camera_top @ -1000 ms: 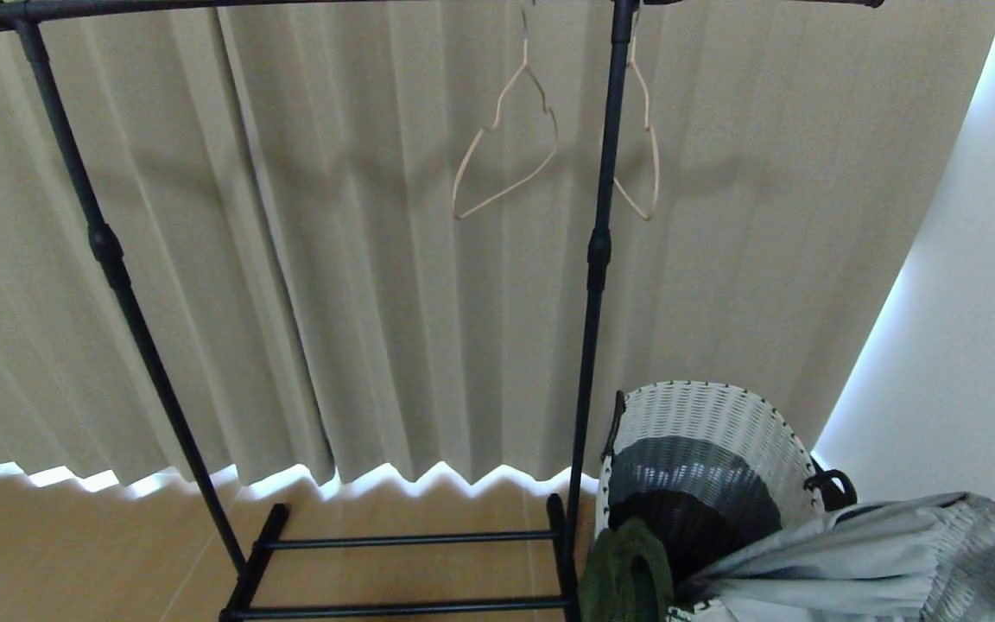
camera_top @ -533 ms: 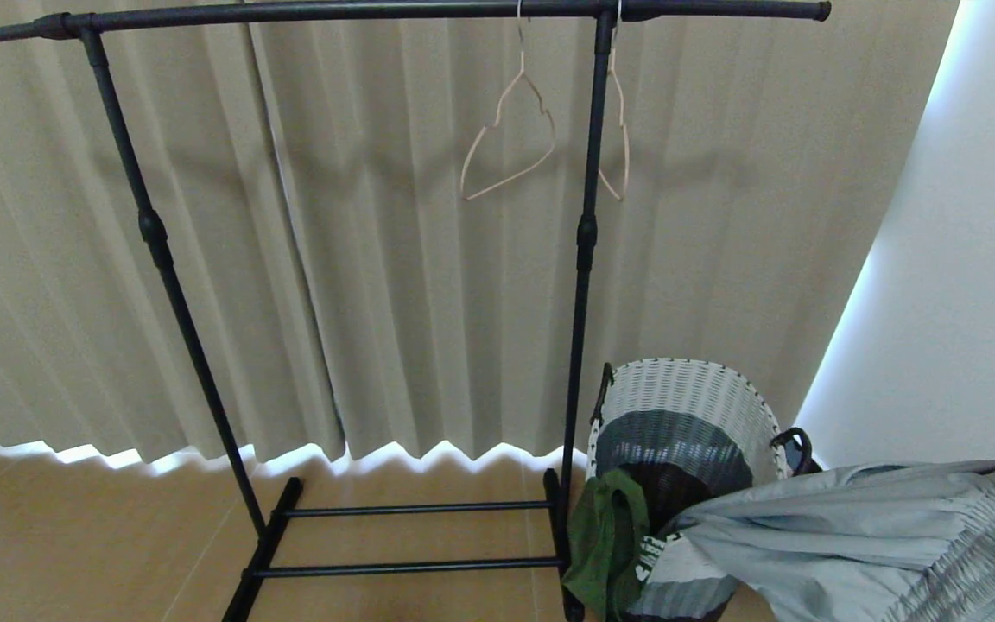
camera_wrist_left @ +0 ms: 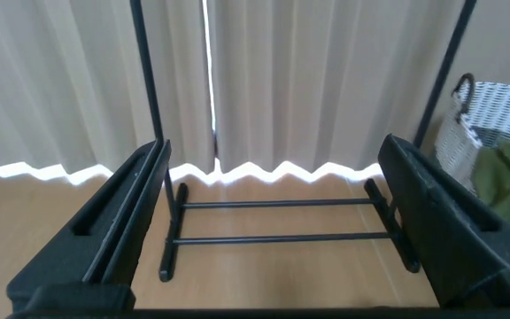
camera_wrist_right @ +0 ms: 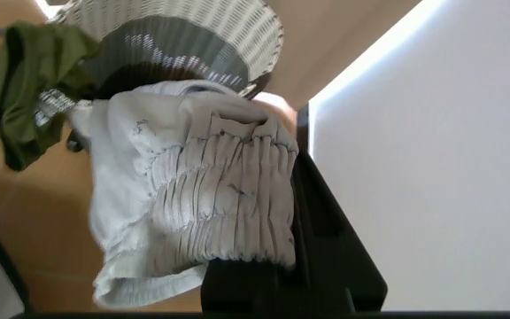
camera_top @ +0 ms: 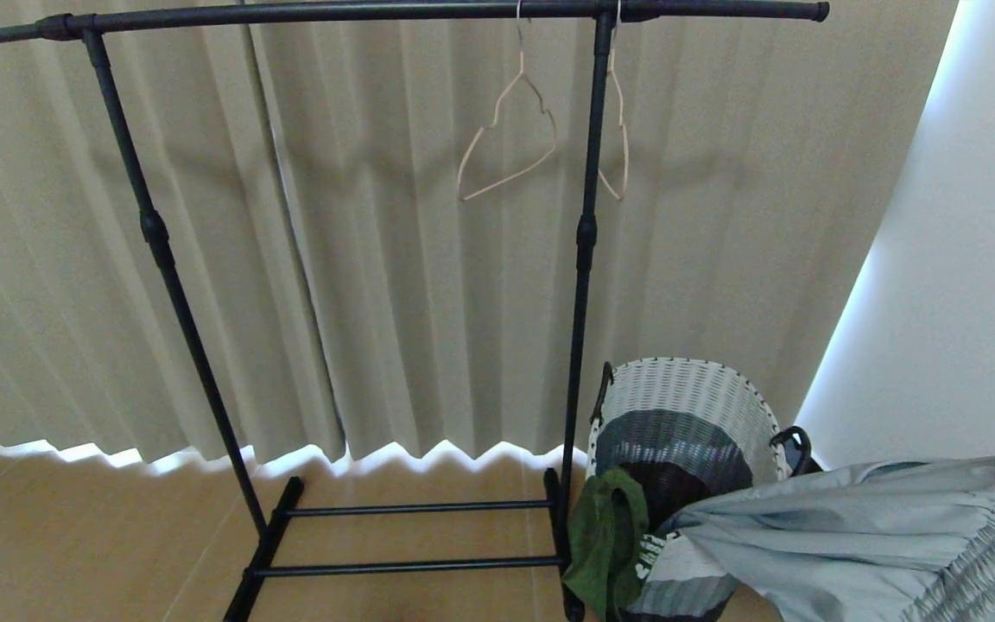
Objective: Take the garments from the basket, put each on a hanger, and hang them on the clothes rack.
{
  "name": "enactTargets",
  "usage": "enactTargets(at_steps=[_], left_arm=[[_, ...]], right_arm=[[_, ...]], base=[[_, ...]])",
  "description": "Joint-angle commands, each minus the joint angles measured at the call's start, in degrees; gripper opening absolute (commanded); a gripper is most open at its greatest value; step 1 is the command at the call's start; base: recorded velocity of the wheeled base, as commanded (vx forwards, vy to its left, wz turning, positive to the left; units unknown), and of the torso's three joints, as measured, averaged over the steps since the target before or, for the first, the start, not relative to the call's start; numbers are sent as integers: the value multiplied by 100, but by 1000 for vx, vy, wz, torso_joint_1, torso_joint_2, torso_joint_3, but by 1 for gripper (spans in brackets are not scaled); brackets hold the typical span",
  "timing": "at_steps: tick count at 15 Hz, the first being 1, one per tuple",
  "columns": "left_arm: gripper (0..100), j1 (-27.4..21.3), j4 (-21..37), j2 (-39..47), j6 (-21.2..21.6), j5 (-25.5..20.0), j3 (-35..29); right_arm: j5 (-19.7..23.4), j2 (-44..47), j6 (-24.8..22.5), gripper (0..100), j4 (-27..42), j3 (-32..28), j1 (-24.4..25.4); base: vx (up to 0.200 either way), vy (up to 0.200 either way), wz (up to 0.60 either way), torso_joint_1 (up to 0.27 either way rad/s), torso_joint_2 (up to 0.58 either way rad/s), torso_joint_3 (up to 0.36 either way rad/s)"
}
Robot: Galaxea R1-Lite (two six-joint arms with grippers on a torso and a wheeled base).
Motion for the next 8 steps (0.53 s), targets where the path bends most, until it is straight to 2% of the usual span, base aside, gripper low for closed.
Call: enactTargets(at_steps=[1, 5, 8], left_arm=[[100, 4, -1, 0, -22, 10, 0], [100, 4, -1, 0, -48, 10, 0], [100, -4, -1, 0, -31, 19, 0]], right_arm=[[-2, -2, -4, 0, 3, 62, -44], [-2, -2, -4, 0, 3, 80, -44], [-10, -46, -4, 0, 12, 71, -44]], base=[[0, 200, 0, -2, 2, -2], [0, 200, 0, 5, 0, 1], [0, 0, 0, 0, 0, 0]])
